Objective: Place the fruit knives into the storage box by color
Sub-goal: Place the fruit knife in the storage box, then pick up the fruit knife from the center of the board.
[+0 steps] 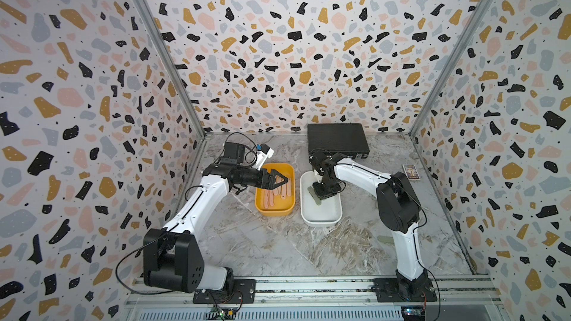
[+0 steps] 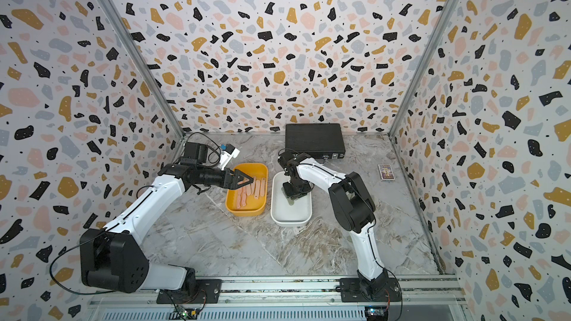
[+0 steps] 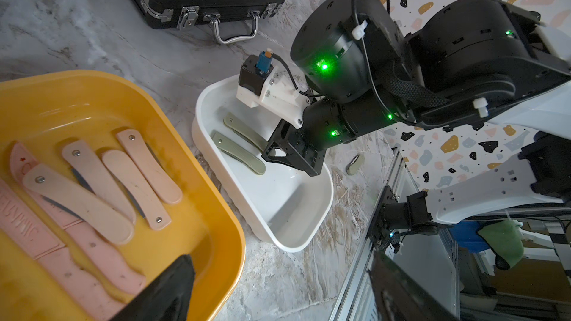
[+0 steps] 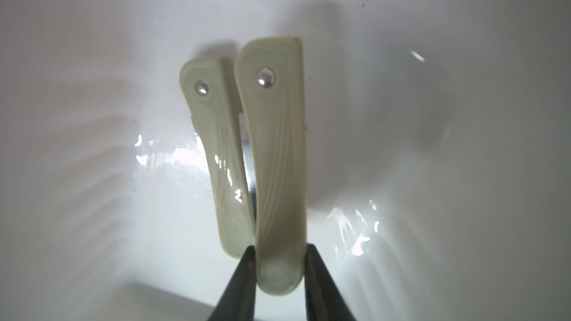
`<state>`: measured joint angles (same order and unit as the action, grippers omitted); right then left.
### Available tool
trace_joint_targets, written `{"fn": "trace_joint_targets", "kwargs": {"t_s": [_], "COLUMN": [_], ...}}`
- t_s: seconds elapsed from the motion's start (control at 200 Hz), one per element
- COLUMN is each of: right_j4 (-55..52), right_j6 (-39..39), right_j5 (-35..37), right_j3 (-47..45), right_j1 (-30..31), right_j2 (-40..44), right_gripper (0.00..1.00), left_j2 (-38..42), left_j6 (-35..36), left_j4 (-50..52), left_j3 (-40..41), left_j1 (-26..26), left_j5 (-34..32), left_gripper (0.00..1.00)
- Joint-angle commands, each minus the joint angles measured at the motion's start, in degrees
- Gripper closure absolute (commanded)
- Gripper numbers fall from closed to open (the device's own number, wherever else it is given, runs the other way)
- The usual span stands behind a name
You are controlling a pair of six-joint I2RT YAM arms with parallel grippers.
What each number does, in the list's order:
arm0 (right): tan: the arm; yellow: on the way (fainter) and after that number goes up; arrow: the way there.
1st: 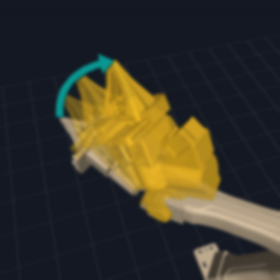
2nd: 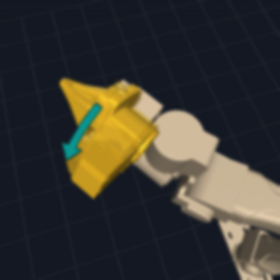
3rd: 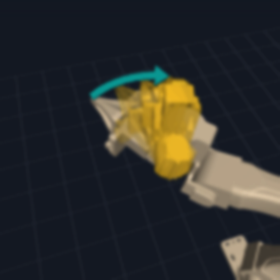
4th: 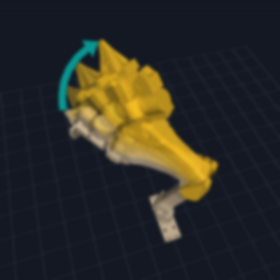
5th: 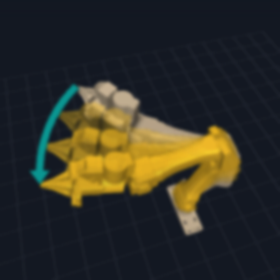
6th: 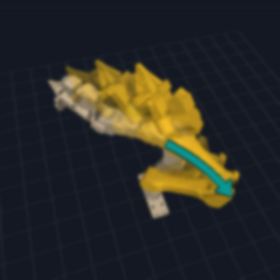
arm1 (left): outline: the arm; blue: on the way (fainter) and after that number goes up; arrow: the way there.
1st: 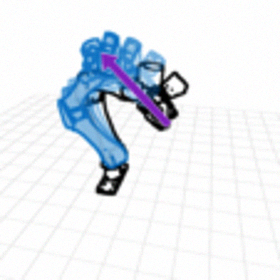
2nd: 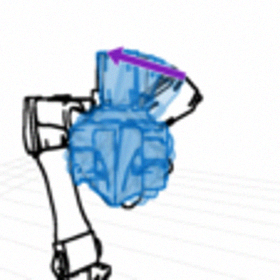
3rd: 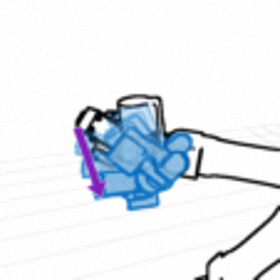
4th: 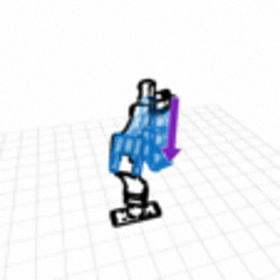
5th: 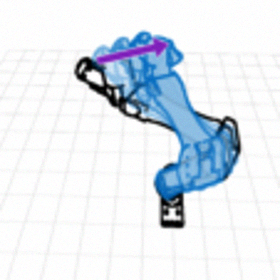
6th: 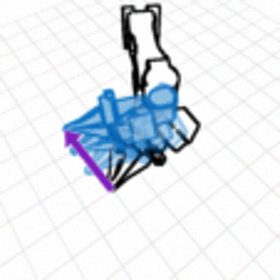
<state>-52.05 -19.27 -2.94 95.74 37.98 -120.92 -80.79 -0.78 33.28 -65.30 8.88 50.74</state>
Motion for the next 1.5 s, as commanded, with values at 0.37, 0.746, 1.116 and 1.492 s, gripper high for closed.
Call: {"fn": "trace_joint_targets", "kwargs": {"t_s": [0.37,0.746,1.116,1.492], "right_j4": [-0.5,-0.27,2.75,6.65], "right_j6": [-0.23,-0.27,-0.28,-1.07], "right_j5": [0.63,3.32,4.53,6.69], "right_j3": [-1.08,-3.73,-12.16,-20.89], "right_j1": [-0.45,-2.16,-10.93,-21.69], "right_j2": [5.52,12.05,20.97,23.77], "right_gripper": [0.5,0.42,0.39,0.38], "left_j2": [0.81,2.96,-1.04,-3.06], "left_j6": [-0.04,-0.44,-0.83,-4.07], "left_j4": [-1.22,-1.54,0.62,-5.0], "left_j3": [0.02,-0.33,-9.03,-7.25], "left_j1": [-0.25,-0.25,3.13,9.26], "left_j5": [1.38,1.03,1.14,0.0], "left_gripper": [0.1,0.1,0.1,0.1]}}
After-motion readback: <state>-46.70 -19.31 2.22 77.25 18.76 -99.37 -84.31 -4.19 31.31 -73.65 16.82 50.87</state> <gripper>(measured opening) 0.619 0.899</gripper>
